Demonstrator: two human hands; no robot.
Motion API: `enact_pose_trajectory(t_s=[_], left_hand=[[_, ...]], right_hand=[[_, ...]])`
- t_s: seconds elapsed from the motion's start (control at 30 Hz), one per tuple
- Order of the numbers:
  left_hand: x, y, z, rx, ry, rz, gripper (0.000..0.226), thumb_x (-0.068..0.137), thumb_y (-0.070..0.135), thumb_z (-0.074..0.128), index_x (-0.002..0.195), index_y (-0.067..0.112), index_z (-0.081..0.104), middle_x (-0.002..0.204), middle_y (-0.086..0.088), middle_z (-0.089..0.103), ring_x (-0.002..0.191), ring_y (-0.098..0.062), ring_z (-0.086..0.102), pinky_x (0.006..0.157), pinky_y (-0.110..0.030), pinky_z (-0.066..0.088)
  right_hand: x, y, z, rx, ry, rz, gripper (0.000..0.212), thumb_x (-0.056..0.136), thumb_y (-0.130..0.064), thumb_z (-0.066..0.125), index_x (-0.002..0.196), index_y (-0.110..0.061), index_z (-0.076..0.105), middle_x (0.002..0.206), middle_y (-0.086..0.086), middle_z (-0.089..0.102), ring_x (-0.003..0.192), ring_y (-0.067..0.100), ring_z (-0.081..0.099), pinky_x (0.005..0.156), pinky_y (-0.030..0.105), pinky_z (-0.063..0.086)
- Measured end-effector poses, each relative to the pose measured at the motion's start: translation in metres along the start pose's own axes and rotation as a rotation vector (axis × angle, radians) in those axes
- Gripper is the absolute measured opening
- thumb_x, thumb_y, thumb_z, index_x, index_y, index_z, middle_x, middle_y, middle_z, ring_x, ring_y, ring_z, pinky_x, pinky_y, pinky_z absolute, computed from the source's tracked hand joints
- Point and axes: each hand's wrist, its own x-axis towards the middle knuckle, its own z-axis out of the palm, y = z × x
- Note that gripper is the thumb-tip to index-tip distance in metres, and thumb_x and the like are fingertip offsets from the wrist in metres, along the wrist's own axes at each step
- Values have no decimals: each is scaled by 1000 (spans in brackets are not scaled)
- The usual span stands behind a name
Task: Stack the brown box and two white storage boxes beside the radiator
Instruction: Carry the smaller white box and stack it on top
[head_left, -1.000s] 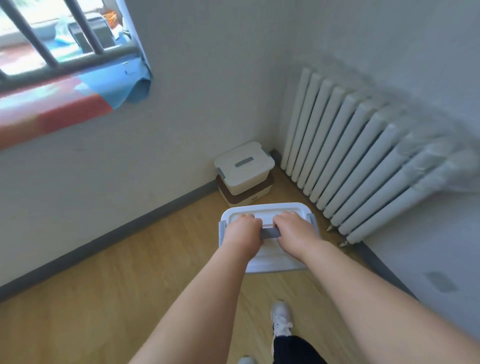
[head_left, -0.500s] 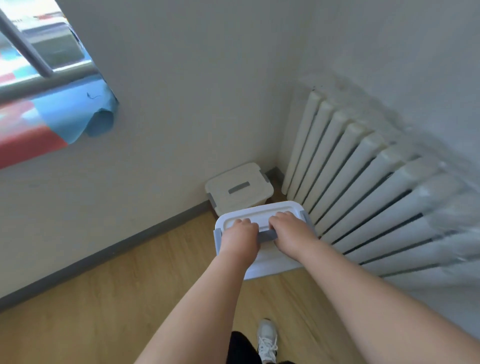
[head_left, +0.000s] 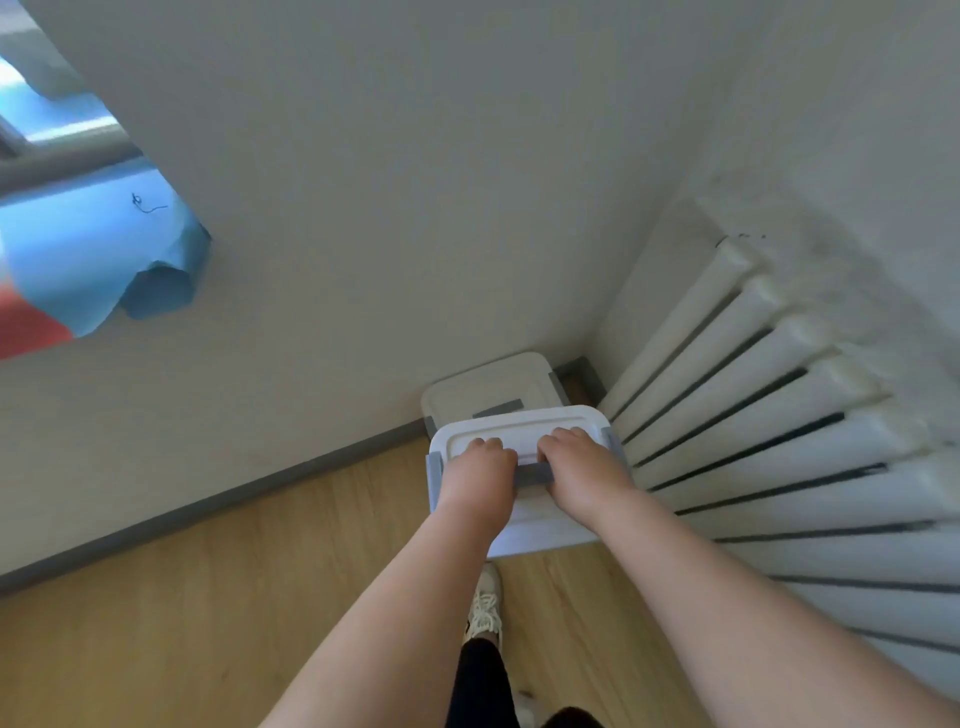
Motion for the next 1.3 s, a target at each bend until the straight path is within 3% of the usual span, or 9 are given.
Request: enact_pose_trajectory(t_s=[0.23, 0.43, 0.77, 1.0, 1.3], left_hand=[[70, -19, 3, -84, 25, -42, 18, 91, 15, 49, 103, 14, 62, 103, -5, 56, 101, -23, 52, 67, -33, 43], [151, -40, 19, -129, 64, -97, 20, 92, 14, 49, 108, 14, 61, 107, -4, 56, 103, -22, 50, 74, -33, 46], [247, -79, 89, -135, 122, -248, 20, 90, 13, 51, 108, 14, 62, 105, -3, 57, 103, -23, 50, 76, -35, 48], [275, -93, 130, -127, 127, -303, 21, 92, 15, 52, 111, 17, 61, 106, -1, 56, 103, -20, 49, 63, -29, 38], [278, -94, 159, -169, 82, -298, 24, 91, 11, 55, 114, 17, 58, 107, 2, 54, 102, -18, 47, 68, -28, 46]], right_hand=[[77, 21, 0, 3, -10, -2, 26, 87, -5, 53, 109, -17, 57, 111, 4, 54, 108, 24, 47, 77, 31, 39], [165, 49, 11, -5, -4, -60, 23, 88, -8, 53, 109, -17, 59, 110, 2, 56, 108, 22, 47, 75, 29, 36], [276, 78, 78, -20, -35, -195, 21, 87, -5, 51, 104, -15, 58, 107, 5, 56, 106, 24, 48, 70, 29, 33], [311, 89, 110, -91, -95, -260, 28, 87, -2, 52, 112, -14, 56, 113, 6, 53, 110, 24, 46, 74, 29, 33], [313, 109, 131, -92, -130, -244, 27, 88, -2, 51, 111, -15, 54, 111, 5, 52, 107, 22, 45, 73, 27, 35]])
